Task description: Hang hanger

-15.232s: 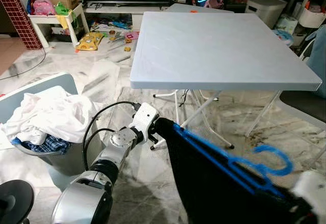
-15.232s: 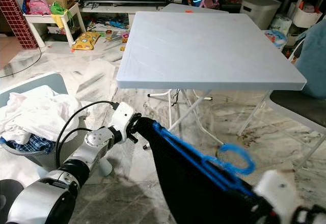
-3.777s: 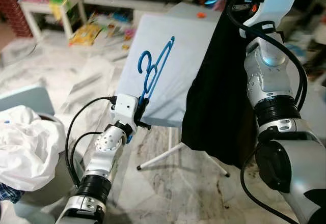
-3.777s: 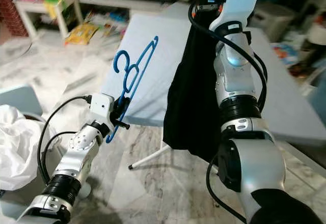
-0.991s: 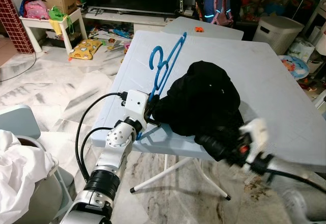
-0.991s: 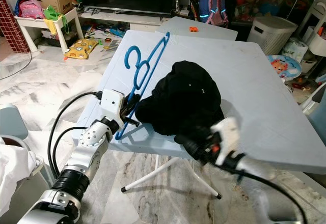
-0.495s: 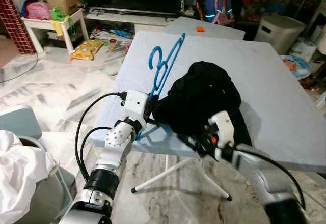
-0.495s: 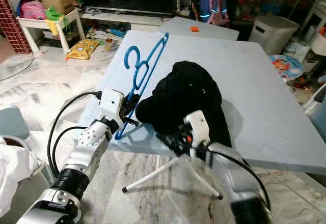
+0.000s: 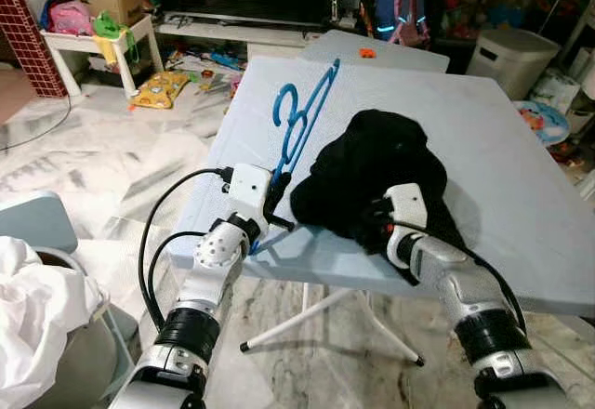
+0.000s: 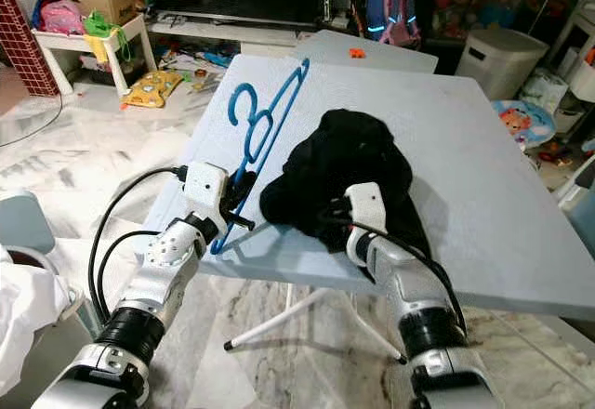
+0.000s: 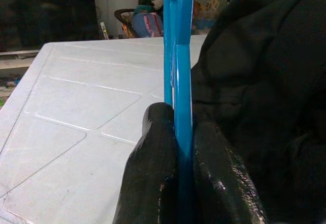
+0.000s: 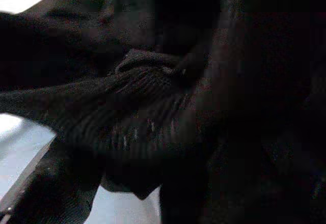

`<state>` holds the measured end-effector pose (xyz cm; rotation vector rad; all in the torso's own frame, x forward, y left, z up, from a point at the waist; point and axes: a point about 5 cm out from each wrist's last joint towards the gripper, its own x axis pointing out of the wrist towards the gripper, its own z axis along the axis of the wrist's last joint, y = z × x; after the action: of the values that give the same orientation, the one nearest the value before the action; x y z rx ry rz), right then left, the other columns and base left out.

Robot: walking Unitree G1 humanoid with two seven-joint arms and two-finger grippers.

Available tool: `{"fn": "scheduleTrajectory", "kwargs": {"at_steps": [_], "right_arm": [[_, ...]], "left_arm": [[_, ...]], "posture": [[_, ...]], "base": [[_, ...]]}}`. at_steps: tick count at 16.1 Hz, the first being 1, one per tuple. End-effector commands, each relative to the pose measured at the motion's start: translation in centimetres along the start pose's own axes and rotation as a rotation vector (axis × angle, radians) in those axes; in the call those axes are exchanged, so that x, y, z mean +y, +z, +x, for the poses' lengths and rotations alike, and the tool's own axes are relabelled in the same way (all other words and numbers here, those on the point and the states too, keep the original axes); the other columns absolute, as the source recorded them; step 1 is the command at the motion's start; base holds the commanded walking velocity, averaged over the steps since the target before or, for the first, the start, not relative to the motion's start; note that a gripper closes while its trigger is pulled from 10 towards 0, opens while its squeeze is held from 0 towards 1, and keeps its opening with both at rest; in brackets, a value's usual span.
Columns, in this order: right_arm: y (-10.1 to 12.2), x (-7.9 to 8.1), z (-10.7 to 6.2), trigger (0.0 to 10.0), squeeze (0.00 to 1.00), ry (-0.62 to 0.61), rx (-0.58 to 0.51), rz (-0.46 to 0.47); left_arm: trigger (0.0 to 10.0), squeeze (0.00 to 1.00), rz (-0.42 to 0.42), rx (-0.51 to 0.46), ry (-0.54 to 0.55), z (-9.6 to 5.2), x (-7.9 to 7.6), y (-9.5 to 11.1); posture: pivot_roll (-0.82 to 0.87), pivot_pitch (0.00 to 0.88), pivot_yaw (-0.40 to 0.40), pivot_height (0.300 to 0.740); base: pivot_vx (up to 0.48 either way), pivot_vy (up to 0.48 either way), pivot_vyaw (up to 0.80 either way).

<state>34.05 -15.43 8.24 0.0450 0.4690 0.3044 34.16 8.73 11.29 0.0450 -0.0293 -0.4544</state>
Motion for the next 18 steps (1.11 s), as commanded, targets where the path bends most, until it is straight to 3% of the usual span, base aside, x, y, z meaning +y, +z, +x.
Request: {"fn": "scheduleTrajectory", "kwargs": {"at_steps": [1,3,6,7,10,12,13,14,15,16,17,18], "right_arm": [[-0.6,-1.3,0.0,10.0,1.00,-0.090,0.029,0.040],[0.1,-2.5,0.3,10.0,1.00,-0.211,0.019,0.072],[2.8,-4.2,0.2,10.0,1.00,-0.367,-0.101,0.077],[3.4,-4.5,0.2,10.0,1.00,-0.437,-0.123,0.019],[3.5,-4.1,0.1,10.0,1.00,-0.436,-0.158,-0.013],[2.6,-3.9,-0.8,10.0,1.00,-0.353,-0.192,-0.049],[1.6,-4.4,-2.5,10.0,1.00,-0.291,-0.234,-0.040],[0.8,-5.0,-4.1,10.0,0.94,-0.279,-0.260,-0.060],[0.4,-5.2,-5.3,10.0,0.85,-0.269,-0.290,-0.066],[0.2,-5.2,-5.8,10.0,0.85,-0.266,-0.309,-0.065],[0.1,-5.1,-7.7,10.0,0.67,-0.256,-0.388,-0.056],[0.2,-5.0,-8.4,10.0,0.67,-0.258,-0.417,-0.055]], "left_arm": [[10.0,0.00,-0.012,0.067,0.000,-0.3,-0.2,-1.4],[10.0,0.00,-0.018,0.069,0.002,-0.4,-0.3,-1.5],[10.0,0.00,-0.017,0.070,0.011,-0.4,-0.4,-1.6],[10.0,0.00,-0.015,0.071,0.015,-0.4,-0.4,-1.7],[10.0,0.00,-0.016,0.072,0.013,-0.4,-0.4,-1.7],[10.0,0.00,0.031,0.055,0.005,-0.4,-0.3,-1.4],[10.0,0.00,0.070,0.038,0.008,-0.4,0.1,-1.0],[10.0,0.00,0.087,0.045,0.023,-0.5,0.5,-0.9],[10.0,0.00,0.100,0.055,0.038,-0.5,0.7,-0.9],[10.0,0.00,0.104,0.058,0.044,-0.5,0.8,-0.9],[10.0,0.00,0.113,0.059,0.032,-0.3,0.7,-0.8],[10.0,0.00,0.119,0.058,0.024,-0.2,0.6,-0.7]], "posture": [[0.08,0.000,-0.068,0.740],[0.07,0.000,-0.076,0.740],[0.07,0.000,-0.077,0.740],[0.07,0.000,-0.078,0.740],[0.07,0.000,-0.082,0.740],[0.08,0.000,-0.092,0.740],[0.07,0.000,-0.095,0.740],[0.06,0.000,-0.094,0.740],[0.06,0.000,-0.092,0.740],[0.05,0.000,-0.087,0.740],[0.04,0.000,-0.080,0.740],[0.04,0.000,-0.079,0.740]], "base": [[0.000,0.000,0.00],[0.000,0.000,0.00],[0.000,0.000,0.00],[0.000,0.000,0.00],[0.000,0.000,0.00],[0.000,0.000,0.00],[0.000,0.000,0.00],[0.000,0.000,0.00],[0.000,0.000,0.00],[0.000,0.000,0.00],[0.000,0.000,0.00],[0.000,0.000,0.00]]}}
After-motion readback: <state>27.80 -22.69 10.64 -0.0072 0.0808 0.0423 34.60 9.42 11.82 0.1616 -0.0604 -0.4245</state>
